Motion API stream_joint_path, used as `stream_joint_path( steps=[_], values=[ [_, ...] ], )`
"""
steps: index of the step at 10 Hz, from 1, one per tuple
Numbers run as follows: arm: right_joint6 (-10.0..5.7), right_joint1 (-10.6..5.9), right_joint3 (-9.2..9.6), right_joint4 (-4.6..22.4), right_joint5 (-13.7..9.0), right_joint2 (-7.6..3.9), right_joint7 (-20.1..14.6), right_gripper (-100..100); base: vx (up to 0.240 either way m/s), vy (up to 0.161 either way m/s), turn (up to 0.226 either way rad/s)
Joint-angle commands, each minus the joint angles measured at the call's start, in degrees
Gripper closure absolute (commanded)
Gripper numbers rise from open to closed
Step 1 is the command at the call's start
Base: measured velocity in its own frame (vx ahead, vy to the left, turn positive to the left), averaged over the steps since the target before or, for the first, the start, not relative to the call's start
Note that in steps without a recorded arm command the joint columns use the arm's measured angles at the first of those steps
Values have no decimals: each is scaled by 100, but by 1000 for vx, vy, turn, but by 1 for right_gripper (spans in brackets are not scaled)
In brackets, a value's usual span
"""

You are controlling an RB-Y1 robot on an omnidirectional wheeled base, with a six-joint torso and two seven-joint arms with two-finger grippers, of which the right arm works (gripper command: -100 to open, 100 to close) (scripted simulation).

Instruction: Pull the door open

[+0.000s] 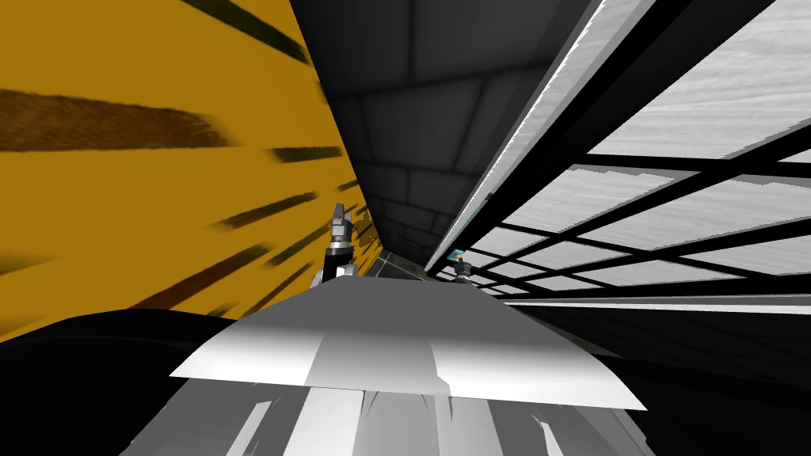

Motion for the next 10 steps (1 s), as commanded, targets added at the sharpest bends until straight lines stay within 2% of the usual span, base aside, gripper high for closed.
stream_joint_path(
  steps=[1, 4, 5, 7, 8, 10],
  values=[
    [8, -11, 53, -67, -81, 20, -215, -100, -41, -27, -7],
    [56, -9, 170, -153, -301, 54, -713, -100, -58, -8, 23],
    [56, -9, 170, -153, -301, 54, -763, -100, -47, 6, 34],
    [96, -8, 267, -224, -486, 82, -1141, -100, -41, 13, 33],
    [96, -8, 267, -224, -486, 82, -1201, -100, -42, 6, 9],
    [141, -6, 377, -305, -693, 113, -1576, -100, -58, -15, 26]
  ],
)
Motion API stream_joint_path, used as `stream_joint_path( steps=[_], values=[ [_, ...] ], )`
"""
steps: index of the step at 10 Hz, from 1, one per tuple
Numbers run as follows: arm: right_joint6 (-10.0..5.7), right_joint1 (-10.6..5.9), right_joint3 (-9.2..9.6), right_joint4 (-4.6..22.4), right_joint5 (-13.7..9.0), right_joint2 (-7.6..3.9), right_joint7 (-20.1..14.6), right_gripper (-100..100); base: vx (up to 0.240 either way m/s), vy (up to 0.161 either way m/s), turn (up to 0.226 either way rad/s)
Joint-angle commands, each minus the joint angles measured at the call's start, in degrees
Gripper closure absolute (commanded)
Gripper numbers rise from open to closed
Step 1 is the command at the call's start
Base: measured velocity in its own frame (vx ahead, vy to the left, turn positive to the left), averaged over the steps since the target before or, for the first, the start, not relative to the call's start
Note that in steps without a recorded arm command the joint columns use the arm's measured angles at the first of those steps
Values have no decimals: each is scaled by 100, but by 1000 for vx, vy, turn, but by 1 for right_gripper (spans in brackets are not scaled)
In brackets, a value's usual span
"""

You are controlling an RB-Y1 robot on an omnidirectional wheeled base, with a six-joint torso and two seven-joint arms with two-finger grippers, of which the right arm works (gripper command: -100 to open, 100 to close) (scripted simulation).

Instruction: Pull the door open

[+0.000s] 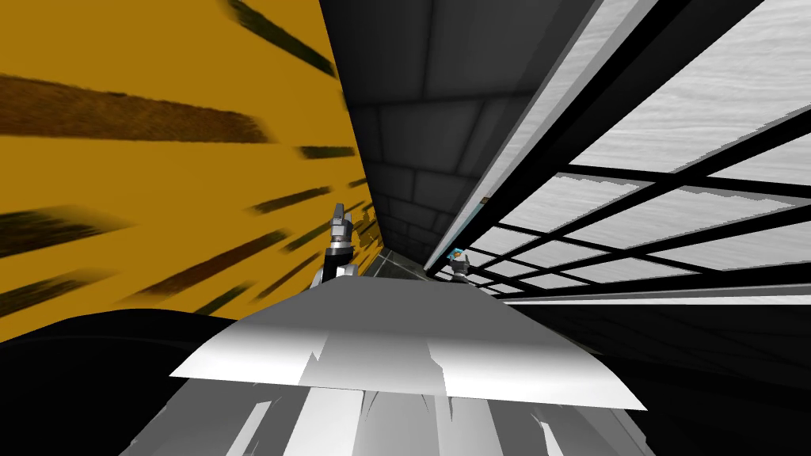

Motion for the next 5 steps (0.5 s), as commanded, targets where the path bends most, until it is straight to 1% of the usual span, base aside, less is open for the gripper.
stream_joint_path(
  steps=[1, 2, 3, 4, 5],
  values=[
    [29, 12, 33, -49, -66, 6, -210, -100, -53, -12, 18],
    [53, 13, 91, -92, -176, 23, -417, -100, -47, -3, 20],
    [53, 13, 91, -92, -176, 23, -446, -100, -40, -5, 9],
    [78, 14, 151, -136, -290, 40, -676, -100, -50, -14, 22],
    [103, 15, 213, -181, -406, 58, -821, -100, -64, -10, 46]
  ],
)
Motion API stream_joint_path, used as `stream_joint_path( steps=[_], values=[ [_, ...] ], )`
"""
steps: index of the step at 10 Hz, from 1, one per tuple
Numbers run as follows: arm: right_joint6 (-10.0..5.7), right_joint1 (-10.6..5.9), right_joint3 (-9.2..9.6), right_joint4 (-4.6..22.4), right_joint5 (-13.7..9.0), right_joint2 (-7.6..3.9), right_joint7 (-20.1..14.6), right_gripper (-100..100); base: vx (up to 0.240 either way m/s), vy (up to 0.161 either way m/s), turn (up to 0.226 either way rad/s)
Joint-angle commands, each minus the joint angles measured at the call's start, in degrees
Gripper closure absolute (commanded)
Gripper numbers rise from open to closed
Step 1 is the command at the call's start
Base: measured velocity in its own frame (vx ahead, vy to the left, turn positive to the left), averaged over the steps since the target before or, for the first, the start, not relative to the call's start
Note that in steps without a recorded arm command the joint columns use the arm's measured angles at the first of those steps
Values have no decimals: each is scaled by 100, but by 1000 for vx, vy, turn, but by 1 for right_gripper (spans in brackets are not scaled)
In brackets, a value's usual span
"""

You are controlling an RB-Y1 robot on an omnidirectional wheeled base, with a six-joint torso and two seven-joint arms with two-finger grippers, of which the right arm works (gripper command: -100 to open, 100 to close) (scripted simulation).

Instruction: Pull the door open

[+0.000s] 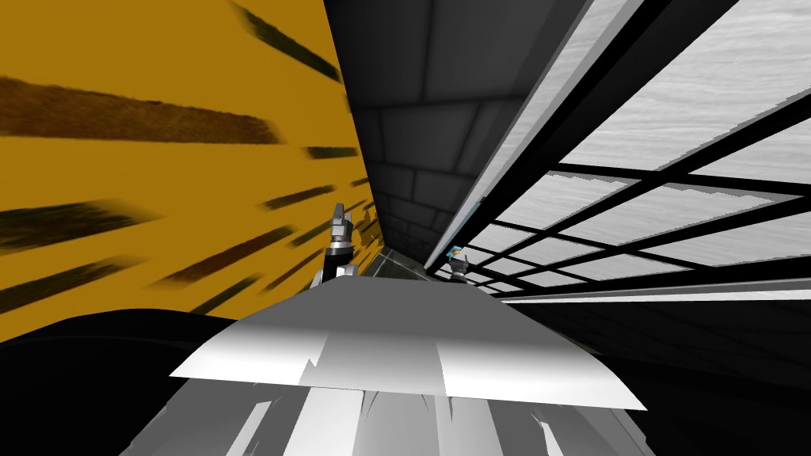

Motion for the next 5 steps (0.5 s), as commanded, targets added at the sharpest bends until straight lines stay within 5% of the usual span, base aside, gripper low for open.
stream_joint_path(
  steps=[1, 5],
  values=[
    [28, 5, 35, -47, -71, 15, -213, -100, -49, -6, 12],
    [104, 8, 222, -185, -424, 69, -830, -100, -63, -7, 24]
  ],
)
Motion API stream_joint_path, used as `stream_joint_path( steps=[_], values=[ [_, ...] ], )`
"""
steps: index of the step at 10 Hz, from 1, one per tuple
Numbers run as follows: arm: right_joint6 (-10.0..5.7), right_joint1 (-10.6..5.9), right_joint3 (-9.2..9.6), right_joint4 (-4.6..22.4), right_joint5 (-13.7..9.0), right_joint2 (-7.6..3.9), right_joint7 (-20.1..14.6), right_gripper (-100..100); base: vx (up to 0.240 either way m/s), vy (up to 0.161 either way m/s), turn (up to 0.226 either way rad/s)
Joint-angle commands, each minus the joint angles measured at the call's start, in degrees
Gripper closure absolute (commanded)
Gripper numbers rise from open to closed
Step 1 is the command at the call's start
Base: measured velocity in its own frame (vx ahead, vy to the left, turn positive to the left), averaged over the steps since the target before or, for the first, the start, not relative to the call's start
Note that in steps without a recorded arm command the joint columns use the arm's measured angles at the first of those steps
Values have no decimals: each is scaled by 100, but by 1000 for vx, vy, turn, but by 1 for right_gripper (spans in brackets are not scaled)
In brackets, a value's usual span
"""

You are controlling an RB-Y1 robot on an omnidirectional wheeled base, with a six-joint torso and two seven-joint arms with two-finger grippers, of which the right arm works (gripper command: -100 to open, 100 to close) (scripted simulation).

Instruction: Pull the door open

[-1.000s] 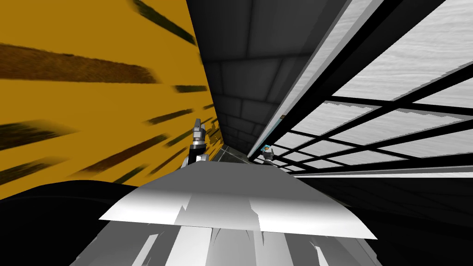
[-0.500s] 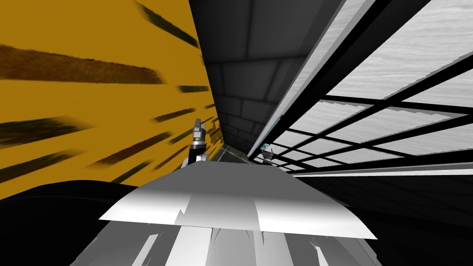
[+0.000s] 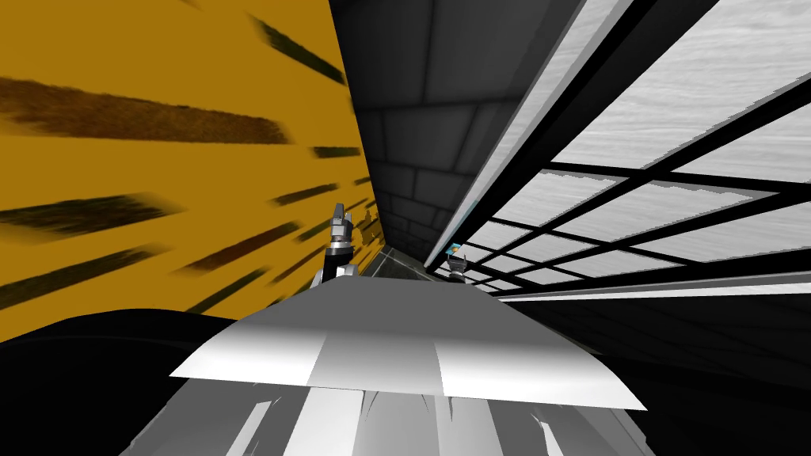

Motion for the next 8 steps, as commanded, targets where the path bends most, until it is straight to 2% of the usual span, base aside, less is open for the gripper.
stream_joint_path(
  steps=[1, 2, 3, 5, 6, 7, 8],
  values=[
    [23, 2, 37, -34, -72, 10, -218, -100, -55, -8, 13],
    [48, 3, 98, -80, -188, 28, -420, -100, -58, -6, 24],
    [48, 3, 98, -80, -188, 28, -456, -100, -45, -8, 12],
    [97, 5, 217, -167, -413, 62, -835, -100, -53, -18, 29],
    [97, 5, 217, -167, -413, 62, -930, -100, -57, -8, 14],
    [120, 6, 274, -209, -521, 78, -1134, -100, -57, -3, 18],
    [120, 6, 274, -209, -521, 78, -1165, -100, -42, -1, 13]
  ],
)
